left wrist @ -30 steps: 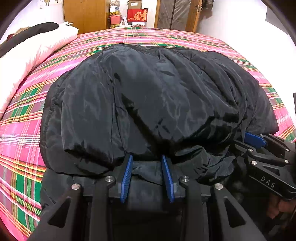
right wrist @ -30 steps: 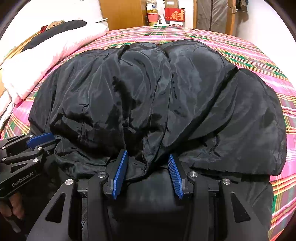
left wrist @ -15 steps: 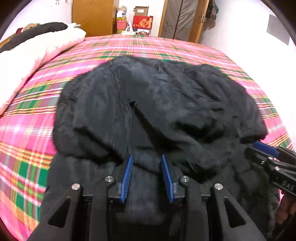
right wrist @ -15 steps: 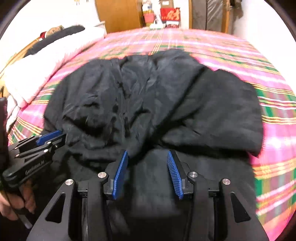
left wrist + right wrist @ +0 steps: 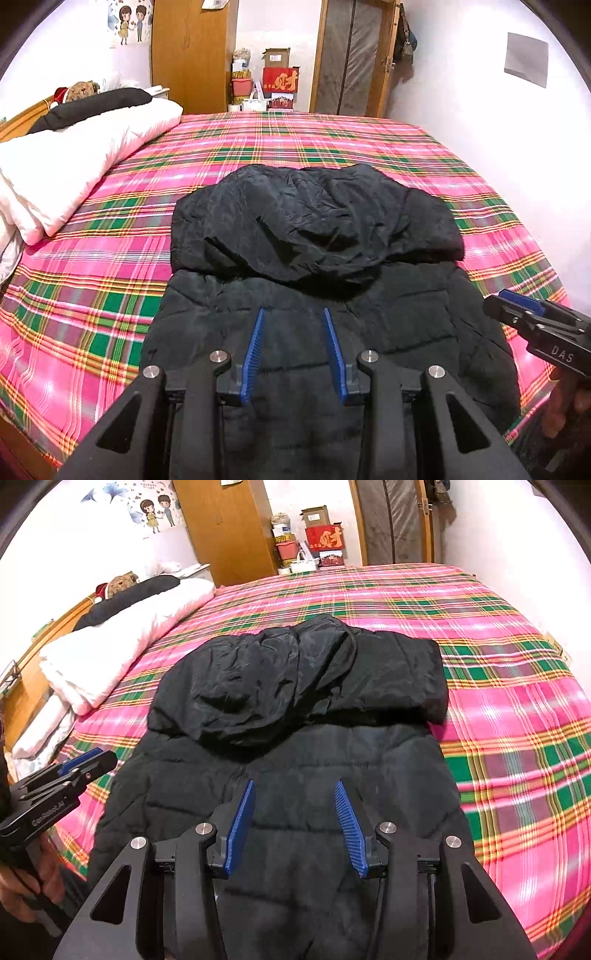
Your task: Fold large clothes
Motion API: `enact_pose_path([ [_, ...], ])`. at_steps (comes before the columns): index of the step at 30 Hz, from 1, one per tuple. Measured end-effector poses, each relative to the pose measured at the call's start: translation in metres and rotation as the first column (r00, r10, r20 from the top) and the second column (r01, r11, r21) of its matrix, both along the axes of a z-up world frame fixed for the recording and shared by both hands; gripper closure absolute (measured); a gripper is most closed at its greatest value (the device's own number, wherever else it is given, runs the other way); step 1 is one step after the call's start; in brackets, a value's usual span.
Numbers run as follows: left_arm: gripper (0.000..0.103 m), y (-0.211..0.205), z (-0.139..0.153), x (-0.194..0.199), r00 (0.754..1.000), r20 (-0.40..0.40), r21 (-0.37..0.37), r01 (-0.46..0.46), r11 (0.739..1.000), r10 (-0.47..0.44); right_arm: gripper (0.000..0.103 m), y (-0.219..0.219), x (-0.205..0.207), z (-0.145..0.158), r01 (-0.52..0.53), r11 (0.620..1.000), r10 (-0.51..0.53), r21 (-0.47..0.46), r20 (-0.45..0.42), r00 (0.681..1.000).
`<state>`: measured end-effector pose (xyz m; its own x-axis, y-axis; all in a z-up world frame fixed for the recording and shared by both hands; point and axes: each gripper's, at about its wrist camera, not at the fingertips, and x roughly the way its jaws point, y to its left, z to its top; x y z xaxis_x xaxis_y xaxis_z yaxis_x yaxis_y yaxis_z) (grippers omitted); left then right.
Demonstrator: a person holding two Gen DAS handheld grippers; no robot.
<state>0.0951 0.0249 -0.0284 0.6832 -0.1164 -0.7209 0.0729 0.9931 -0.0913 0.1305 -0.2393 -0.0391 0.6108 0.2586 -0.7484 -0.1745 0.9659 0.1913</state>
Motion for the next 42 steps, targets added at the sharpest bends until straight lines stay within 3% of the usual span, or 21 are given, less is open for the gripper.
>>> enact_pose_path([
  [7, 0.069, -0.002, 0.009, -0.025, 1.000, 0.016, 0.030, 0.004, 1.000, -0.005, 0.057, -0.018, -0.026, -0.003, 0.031, 1.000, -0.031, 0.003, -0.013, 0.999],
  [12, 0.069, 0.016, -0.006, -0.037, 1.000, -0.004, 0.041, -0.030, 0.999, 0.030, 0.057, -0.043, -0.037, -0.018, 0.100, 0.995, -0.101, -0.018, -0.046, 0.994],
  [17, 0.069, 0.044, -0.027, -0.048, 0.994, -0.037, 0.061, -0.099, 0.993, 0.102, 0.048, -0.067, -0.047, -0.036, 0.170, 0.985, -0.173, -0.034, -0.089, 0.981],
  [23, 0.063, 0.079, -0.062, -0.052, 0.973, -0.114, 0.083, -0.194, 0.977, 0.203, 0.047, -0.093, -0.052, -0.063, 0.238, 0.970, -0.243, -0.047, -0.164, 0.956],
  [26, 0.060, 0.095, -0.080, -0.052, 0.953, -0.167, 0.082, -0.240, 0.967, 0.251, 0.046, -0.103, -0.051, -0.073, 0.277, 0.960, -0.280, -0.046, -0.196, 0.940],
  [28, 0.059, 0.107, -0.088, -0.051, 0.934, -0.202, 0.079, -0.284, 0.956, 0.294, 0.039, -0.107, -0.051, -0.078, 0.295, 0.954, -0.298, -0.047, -0.211, 0.931],
  [31, 0.054, 0.116, -0.091, -0.053, 0.920, -0.209, 0.067, -0.326, 0.943, 0.333, 0.039, -0.111, -0.052, -0.082, 0.321, 0.944, -0.329, -0.071, -0.211, 0.920],
  [39, 0.050, 0.115, -0.114, -0.046, 0.907, -0.290, 0.061, -0.301, 0.952, 0.305, 0.039, -0.114, -0.049, -0.107, 0.330, 0.940, -0.340, -0.085, -0.304, 0.890],
  [42, 0.044, 0.112, -0.121, -0.046, 0.903, -0.316, 0.040, -0.295, 0.955, 0.292, 0.036, -0.110, -0.049, -0.113, 0.309, 0.945, -0.328, -0.111, -0.324, 0.887],
])
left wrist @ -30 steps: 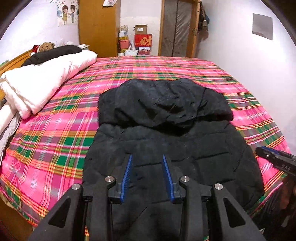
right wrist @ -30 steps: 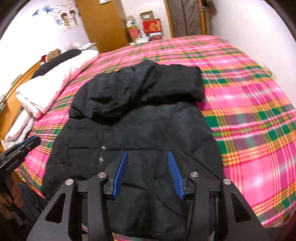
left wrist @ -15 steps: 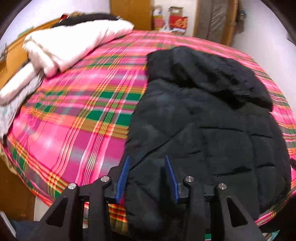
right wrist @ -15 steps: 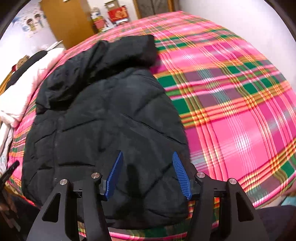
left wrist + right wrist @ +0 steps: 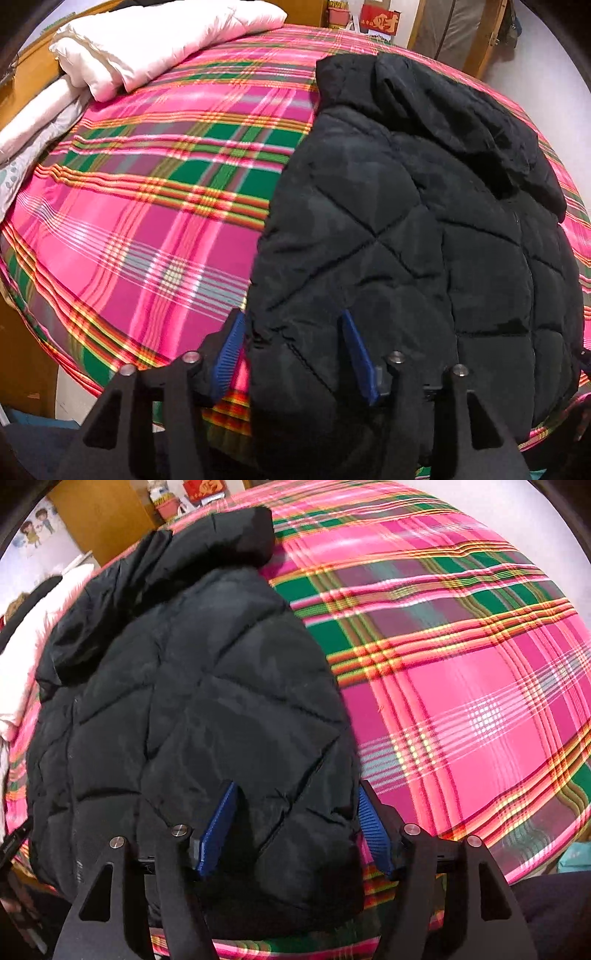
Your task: Fold large clothes
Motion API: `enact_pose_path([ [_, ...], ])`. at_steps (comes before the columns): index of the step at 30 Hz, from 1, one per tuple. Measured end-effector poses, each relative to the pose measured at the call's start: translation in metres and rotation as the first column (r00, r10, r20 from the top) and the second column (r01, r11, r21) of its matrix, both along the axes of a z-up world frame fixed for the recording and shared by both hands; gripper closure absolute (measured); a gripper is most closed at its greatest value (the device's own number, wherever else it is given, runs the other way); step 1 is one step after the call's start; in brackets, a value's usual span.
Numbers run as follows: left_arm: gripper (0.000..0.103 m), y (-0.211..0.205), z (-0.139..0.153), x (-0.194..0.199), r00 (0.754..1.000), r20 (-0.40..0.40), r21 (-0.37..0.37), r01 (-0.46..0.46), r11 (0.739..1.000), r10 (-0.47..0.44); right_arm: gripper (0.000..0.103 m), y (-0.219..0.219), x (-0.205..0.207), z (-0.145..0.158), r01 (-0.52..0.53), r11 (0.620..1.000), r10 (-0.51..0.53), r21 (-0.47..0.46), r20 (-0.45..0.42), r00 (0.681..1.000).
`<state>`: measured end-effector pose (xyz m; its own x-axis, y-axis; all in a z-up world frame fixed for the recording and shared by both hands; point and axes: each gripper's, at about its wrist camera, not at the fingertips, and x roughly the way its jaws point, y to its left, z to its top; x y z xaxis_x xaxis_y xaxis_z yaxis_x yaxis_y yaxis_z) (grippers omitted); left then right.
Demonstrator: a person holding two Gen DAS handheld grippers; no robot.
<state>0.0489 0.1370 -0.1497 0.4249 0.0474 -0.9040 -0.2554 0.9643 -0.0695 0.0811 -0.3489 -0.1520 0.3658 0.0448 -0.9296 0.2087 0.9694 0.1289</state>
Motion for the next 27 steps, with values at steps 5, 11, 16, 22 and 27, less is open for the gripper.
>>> enact_pose_path([
  [5, 0.039, -0.003, -0.014, -0.001, 0.999, -0.033, -0.031, -0.003, 1.000, 0.002, 0.033, 0.000, -0.002, -0.009, 0.000, 1.000, 0.001, 0.022, -0.034, 0.999],
  [11, 0.054, -0.015, -0.015, -0.001, 0.998, -0.038, -0.003, 0.053, 0.999, -0.053, 0.050, 0.007, 0.001, -0.010, -0.049, 0.999, 0.049, 0.003, -0.049, 0.998],
  [16, 0.084, -0.029, 0.004, -0.006, 0.993, 0.006, 0.034, 0.114, 0.993, -0.114, 0.087, 0.029, -0.009, 0.011, -0.133, 0.986, 0.136, -0.101, 0.020, 0.991],
  [22, 0.089, -0.022, 0.049, -0.022, 0.984, 0.126, -0.027, 0.128, 0.991, -0.124, 0.091, 0.035, -0.031, 0.053, -0.151, 0.987, 0.159, -0.060, 0.146, 0.977],
  [27, 0.090, -0.017, 0.087, -0.040, 0.968, 0.214, -0.083, 0.152, 0.985, -0.131, 0.092, 0.040, -0.054, 0.076, -0.203, 0.979, 0.197, 0.011, 0.205, 0.959],
])
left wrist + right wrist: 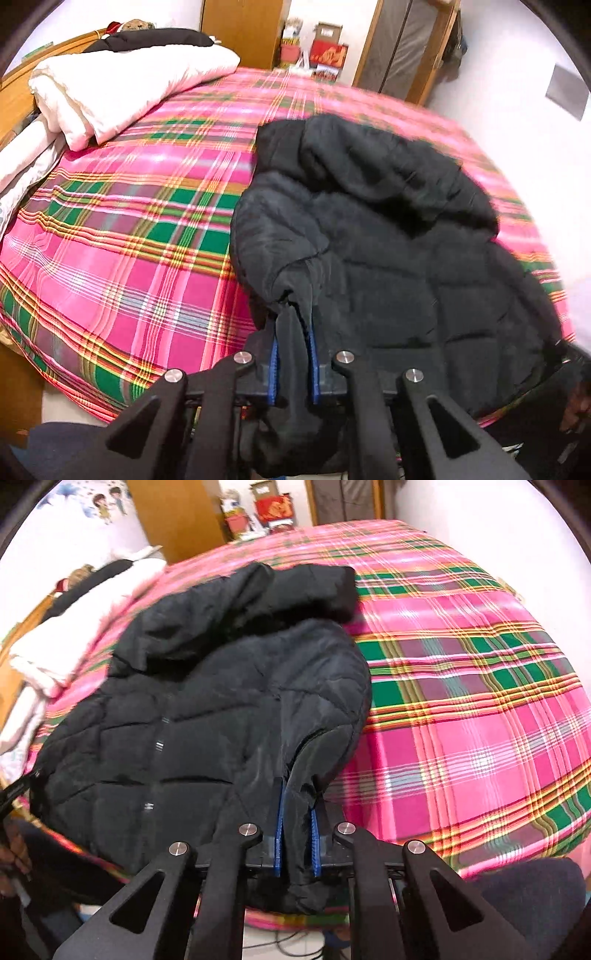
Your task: Fold large clothes
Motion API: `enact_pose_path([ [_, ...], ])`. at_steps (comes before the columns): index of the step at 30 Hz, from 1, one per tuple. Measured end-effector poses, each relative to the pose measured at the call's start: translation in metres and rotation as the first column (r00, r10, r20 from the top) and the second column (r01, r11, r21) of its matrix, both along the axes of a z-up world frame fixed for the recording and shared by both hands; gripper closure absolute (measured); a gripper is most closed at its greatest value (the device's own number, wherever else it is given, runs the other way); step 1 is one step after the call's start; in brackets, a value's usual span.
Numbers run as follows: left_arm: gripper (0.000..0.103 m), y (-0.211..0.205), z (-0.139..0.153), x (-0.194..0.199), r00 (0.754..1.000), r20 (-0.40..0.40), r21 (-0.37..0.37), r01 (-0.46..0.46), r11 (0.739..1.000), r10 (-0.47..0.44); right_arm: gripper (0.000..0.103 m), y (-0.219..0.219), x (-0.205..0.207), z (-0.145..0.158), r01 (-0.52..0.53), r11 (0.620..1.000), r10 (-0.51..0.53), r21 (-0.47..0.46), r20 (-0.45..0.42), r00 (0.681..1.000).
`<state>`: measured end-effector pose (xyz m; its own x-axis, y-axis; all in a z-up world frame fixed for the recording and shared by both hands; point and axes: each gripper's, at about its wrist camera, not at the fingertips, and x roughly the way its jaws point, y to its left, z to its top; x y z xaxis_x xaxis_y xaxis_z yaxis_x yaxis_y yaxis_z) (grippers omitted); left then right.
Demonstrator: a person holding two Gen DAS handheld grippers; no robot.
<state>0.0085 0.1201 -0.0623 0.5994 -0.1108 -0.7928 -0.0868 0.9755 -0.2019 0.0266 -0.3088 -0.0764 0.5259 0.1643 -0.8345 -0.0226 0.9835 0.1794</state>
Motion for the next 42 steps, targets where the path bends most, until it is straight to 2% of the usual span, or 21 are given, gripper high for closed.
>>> enact_pose_path([
  [8, 0.090, 0.024, 0.037, -0.032, 0.997, 0.076, -0.103, 0.000, 0.995, 0.008, 0.092, -0.032, -0.017, 0.017, 0.040, 0.984, -0.041, 0.172, 0.005, 0.999],
  [14, 0.090, 0.034, 0.037, -0.027, 0.996, 0.080, -0.177, -0.013, 0.984, 0.027, 0.092, -0.040, -0.011, 0.025, 0.059, 0.964, -0.067, 0.261, 0.019, 0.998],
  [20, 0.090, 0.044, 0.060, -0.008, 0.990, 0.128, -0.269, -0.025, 0.963, 0.062, 0.092, -0.053, 0.012, 0.053, 0.059, 0.933, -0.090, 0.354, 0.072, 0.993],
  [23, 0.090, 0.055, 0.074, 0.016, 0.983, 0.147, -0.329, -0.054, 0.943, 0.107, 0.092, -0.056, 0.038, 0.072, 0.050, 0.922, -0.100, 0.383, 0.112, 0.989],
  [26, 0.090, 0.061, 0.085, 0.045, 0.976, 0.167, -0.354, -0.074, 0.932, 0.141, 0.092, -0.058, 0.073, 0.088, 0.044, 0.919, -0.109, 0.391, 0.144, 0.984],
  [32, 0.090, 0.069, 0.093, 0.120, 0.967, 0.166, -0.389, -0.115, 0.914, 0.192, 0.092, -0.060, 0.155, 0.101, 0.076, 0.916, -0.142, 0.393, 0.140, 0.980],
  [36, 0.090, 0.071, 0.080, 0.179, 0.967, 0.137, -0.389, -0.147, 0.910, 0.214, 0.092, -0.060, 0.214, 0.091, 0.111, 0.913, -0.160, 0.393, 0.094, 0.983],
  [42, 0.086, 0.074, 0.031, 0.261, 0.969, 0.044, -0.386, -0.207, 0.899, 0.242, 0.089, -0.060, 0.304, 0.044, 0.184, 0.907, -0.180, 0.379, -0.046, 0.983],
])
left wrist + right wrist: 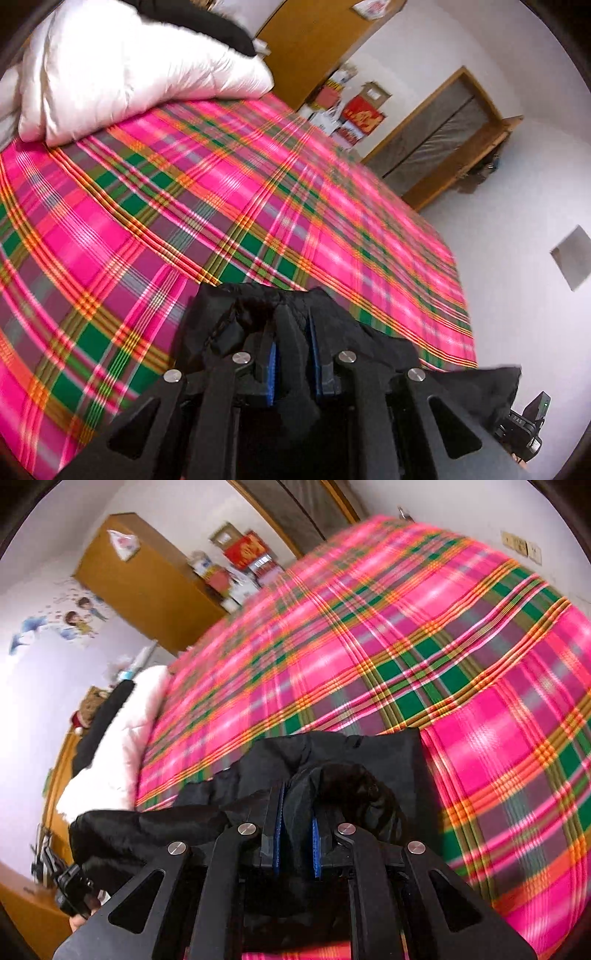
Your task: Fold large clothes
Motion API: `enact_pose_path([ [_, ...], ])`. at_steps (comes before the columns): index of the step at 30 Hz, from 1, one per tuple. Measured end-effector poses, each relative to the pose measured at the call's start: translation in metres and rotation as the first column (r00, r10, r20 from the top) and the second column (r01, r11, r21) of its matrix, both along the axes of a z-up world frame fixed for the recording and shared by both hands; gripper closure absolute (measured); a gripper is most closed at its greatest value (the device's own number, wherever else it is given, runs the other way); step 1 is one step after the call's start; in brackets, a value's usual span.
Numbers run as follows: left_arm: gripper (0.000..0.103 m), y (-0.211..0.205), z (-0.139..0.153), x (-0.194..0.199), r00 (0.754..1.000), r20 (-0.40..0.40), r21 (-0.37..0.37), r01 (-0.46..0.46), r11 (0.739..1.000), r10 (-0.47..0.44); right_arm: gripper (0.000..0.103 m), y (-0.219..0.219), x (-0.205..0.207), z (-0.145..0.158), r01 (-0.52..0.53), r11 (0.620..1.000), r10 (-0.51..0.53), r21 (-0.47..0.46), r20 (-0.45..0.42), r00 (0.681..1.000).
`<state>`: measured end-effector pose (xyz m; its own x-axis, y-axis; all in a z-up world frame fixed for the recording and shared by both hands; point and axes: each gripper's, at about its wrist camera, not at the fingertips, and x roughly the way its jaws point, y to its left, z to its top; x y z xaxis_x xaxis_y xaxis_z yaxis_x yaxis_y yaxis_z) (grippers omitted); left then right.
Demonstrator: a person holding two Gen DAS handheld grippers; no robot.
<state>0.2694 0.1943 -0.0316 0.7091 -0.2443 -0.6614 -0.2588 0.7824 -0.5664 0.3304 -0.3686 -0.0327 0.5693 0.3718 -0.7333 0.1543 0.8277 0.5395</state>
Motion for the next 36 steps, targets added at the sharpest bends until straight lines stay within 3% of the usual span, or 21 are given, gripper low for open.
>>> enact_pose_path([
  [4, 0.078, 0.002, -0.041, 0.035, 0.999, -0.051, -0.043, -0.001, 0.999, -0.001, 0.081, -0.003, 0.035, -0.039, 0.030, 0.999, -0.027, 0.043, -0.068, 0.997],
  [8, 0.065, 0.010, -0.066, 0.043, 1.000, -0.019, -0.125, 0.007, 0.992, -0.010, 0.074, -0.007, 0.046, -0.058, 0.021, 0.993, -0.016, 0.116, -0.043, 0.999],
  [11, 0.052, 0.018, -0.066, 0.047, 1.000, -0.020, -0.176, 0.014, 0.984, -0.018, 0.051, -0.014, 0.047, -0.060, 0.015, 0.969, -0.014, 0.245, -0.006, 1.000],
  [12, 0.048, 0.021, -0.063, 0.046, 1.000, 0.000, -0.185, 0.015, 0.983, -0.016, 0.039, -0.017, 0.048, -0.059, 0.021, 0.957, -0.024, 0.288, 0.005, 1.000],
  [14, 0.032, 0.029, -0.051, 0.039, 0.998, 0.056, -0.163, -0.021, 0.986, 0.031, 0.034, -0.024, 0.045, -0.052, 0.043, 0.933, -0.056, 0.358, 0.024, 0.998],
  [15, 0.029, 0.033, -0.043, 0.034, 0.994, 0.089, -0.131, -0.056, 0.990, 0.068, 0.033, -0.025, 0.045, -0.047, 0.052, 0.930, -0.068, 0.365, 0.031, 0.997],
  [18, 0.028, 0.039, -0.027, 0.026, 0.986, 0.133, -0.104, -0.086, 0.991, 0.099, 0.031, -0.017, 0.031, -0.011, 0.051, 0.979, -0.078, 0.200, 0.131, 0.988],
  [21, 0.028, 0.020, -0.014, 0.020, 0.986, 0.163, -0.039, -0.026, 0.999, 0.032, 0.031, 0.003, 0.011, 0.020, 0.032, 0.999, -0.029, -0.007, 0.229, 0.973],
  [24, 0.028, -0.018, -0.003, 0.018, 0.975, 0.185, 0.067, 0.113, 0.991, -0.124, 0.031, 0.035, -0.010, 0.031, -0.016, 0.978, 0.074, -0.210, 0.273, 0.959],
  [27, 0.029, -0.069, -0.001, 0.016, 0.937, 0.176, 0.171, 0.271, 0.947, -0.300, 0.031, 0.084, -0.027, 0.015, -0.106, 0.895, 0.223, -0.433, 0.228, 0.948],
  [29, 0.029, -0.102, -0.007, 0.016, 0.906, 0.152, 0.231, 0.357, 0.905, -0.396, 0.031, 0.102, -0.026, -0.004, -0.156, 0.846, 0.276, -0.510, 0.169, 0.946],
  [31, 0.029, -0.124, -0.020, 0.021, 0.892, 0.094, 0.286, 0.401, 0.870, -0.442, 0.031, 0.113, -0.017, -0.027, -0.185, 0.808, 0.290, -0.559, 0.104, 0.951],
  [33, 0.029, -0.132, -0.039, 0.034, 0.905, 0.003, 0.338, 0.399, 0.852, -0.425, 0.031, 0.112, -0.010, -0.040, -0.193, 0.806, 0.287, -0.559, 0.084, 0.954],
  [36, 0.033, -0.126, -0.055, 0.051, 0.928, -0.056, 0.348, 0.363, 0.864, -0.368, 0.031, 0.102, 0.005, -0.051, -0.188, 0.818, 0.270, -0.544, 0.073, 0.960],
])
